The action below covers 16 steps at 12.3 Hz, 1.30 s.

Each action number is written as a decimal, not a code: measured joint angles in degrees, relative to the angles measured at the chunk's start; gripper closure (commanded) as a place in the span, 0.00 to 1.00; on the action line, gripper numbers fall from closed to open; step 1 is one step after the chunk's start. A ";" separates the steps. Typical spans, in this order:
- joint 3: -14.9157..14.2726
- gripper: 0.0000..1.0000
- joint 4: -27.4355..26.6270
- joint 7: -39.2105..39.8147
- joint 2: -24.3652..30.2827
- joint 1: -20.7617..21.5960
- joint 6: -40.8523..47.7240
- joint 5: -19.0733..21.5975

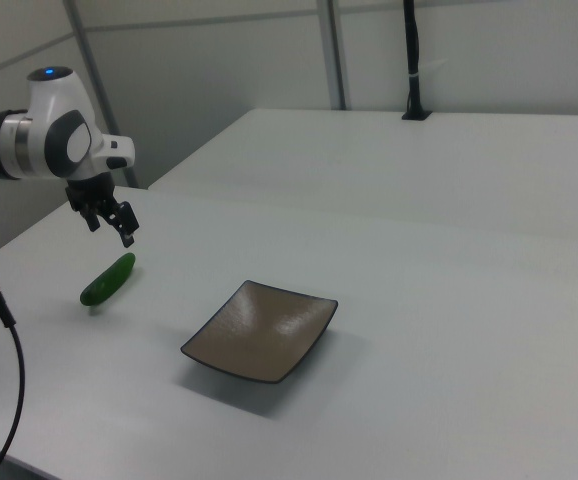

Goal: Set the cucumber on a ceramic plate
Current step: 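Move the gripper over the green cucumber and lower onto it, then close the gripper around the middle of the cucumber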

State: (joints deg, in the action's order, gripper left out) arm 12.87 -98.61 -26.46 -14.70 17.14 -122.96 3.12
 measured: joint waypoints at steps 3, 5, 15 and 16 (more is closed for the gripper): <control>0.82 0.00 3.21 -4.65 -6.41 2.75 -0.60 -4.92; 2.55 0.00 3.54 -8.17 -9.72 3.61 -2.32 -9.16; 3.29 0.80 12.16 -21.30 -22.19 8.47 -5.96 -21.86; 3.29 0.82 12.26 -21.69 -22.30 8.54 -6.29 -22.16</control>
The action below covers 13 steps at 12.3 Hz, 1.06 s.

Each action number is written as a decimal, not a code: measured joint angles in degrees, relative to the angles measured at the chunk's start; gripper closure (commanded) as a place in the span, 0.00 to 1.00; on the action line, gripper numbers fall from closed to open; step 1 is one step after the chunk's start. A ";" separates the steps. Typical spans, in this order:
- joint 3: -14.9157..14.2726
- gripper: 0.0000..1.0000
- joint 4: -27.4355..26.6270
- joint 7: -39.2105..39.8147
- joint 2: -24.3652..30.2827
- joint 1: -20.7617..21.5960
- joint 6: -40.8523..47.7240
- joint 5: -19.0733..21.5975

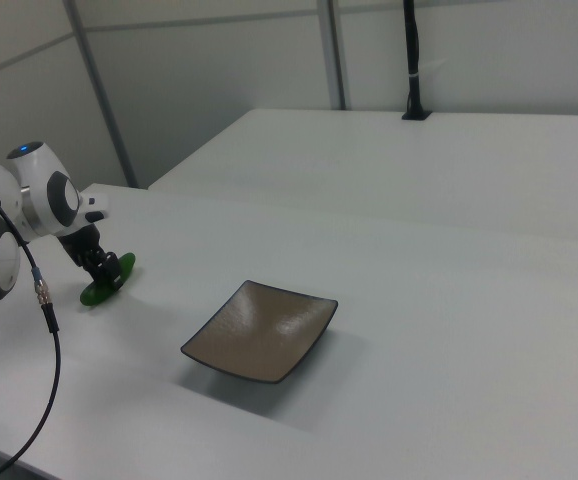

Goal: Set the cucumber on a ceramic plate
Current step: 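Close the gripper around the middle of the cucumber, then lift the cucumber and carry it over the ceramic plate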

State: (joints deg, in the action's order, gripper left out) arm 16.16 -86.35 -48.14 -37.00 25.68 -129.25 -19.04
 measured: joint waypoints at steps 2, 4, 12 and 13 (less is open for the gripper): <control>0.00 0.84 0.52 -0.11 0.00 -0.05 -0.02 -0.26; -0.01 0.84 1.12 -0.14 0.01 -0.16 -0.02 -1.40; -0.52 0.83 1.98 26.25 7.55 -5.58 17.65 3.63; -1.67 0.83 1.98 30.76 9.36 -6.61 20.70 5.44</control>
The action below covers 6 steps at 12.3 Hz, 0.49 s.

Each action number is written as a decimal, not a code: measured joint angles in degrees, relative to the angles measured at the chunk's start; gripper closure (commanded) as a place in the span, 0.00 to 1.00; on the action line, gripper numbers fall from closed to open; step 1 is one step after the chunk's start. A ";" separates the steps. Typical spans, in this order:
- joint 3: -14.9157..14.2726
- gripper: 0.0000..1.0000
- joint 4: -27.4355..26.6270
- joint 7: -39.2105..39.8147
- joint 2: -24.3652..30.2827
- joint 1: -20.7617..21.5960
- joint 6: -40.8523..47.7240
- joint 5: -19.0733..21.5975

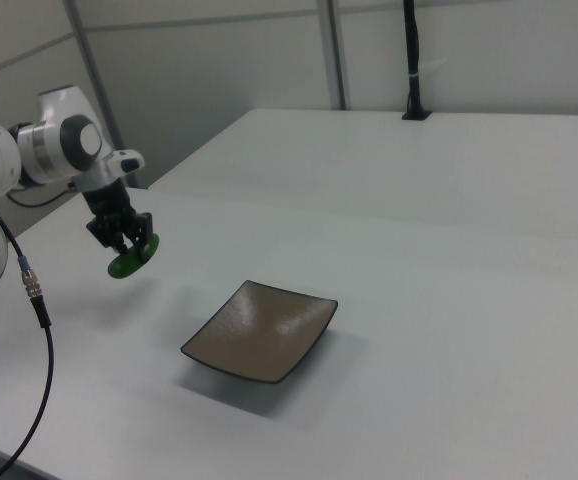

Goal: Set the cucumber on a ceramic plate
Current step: 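Lift the cucumber and carry it over the ceramic plate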

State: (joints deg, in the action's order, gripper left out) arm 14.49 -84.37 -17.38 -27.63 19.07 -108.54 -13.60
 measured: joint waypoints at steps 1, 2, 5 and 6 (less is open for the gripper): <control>-1.92 0.83 0.00 4.56 2.08 -0.62 2.92 2.08; -4.50 0.82 -0.03 9.03 4.39 -0.92 6.16 4.06; -11.97 0.82 -0.57 21.24 10.46 -2.42 12.98 6.64; -13.76 0.81 -1.05 24.87 11.74 -3.53 13.25 7.58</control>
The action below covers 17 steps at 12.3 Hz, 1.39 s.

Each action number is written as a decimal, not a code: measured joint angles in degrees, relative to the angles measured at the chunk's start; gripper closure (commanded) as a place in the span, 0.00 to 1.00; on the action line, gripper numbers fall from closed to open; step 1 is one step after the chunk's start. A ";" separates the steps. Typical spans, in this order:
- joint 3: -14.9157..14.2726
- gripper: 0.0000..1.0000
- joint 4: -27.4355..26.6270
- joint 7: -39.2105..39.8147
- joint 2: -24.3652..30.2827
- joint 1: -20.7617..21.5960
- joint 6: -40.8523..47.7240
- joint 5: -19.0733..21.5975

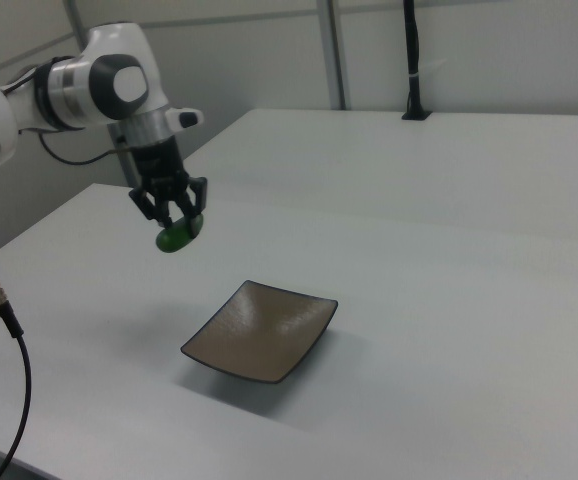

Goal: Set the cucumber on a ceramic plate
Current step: 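Lift the cucumber and carry it over the ceramic plate, then lower the cucumber into the plate and open the gripper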

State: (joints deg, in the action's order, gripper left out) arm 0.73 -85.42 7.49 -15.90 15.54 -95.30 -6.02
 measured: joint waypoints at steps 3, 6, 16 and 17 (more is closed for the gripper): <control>-3.91 0.80 -4.09 8.30 2.87 -2.80 0.00 0.69; -5.33 0.74 -8.33 11.41 3.29 -5.69 -0.06 0.69; -5.43 0.13 -14.52 11.86 0.38 -8.38 -6.67 0.69; -5.43 0.09 -14.46 11.86 0.44 -8.38 -6.67 0.69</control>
State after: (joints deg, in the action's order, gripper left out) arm -4.71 -99.88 19.35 -15.46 7.15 -101.97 -5.33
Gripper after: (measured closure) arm 0.225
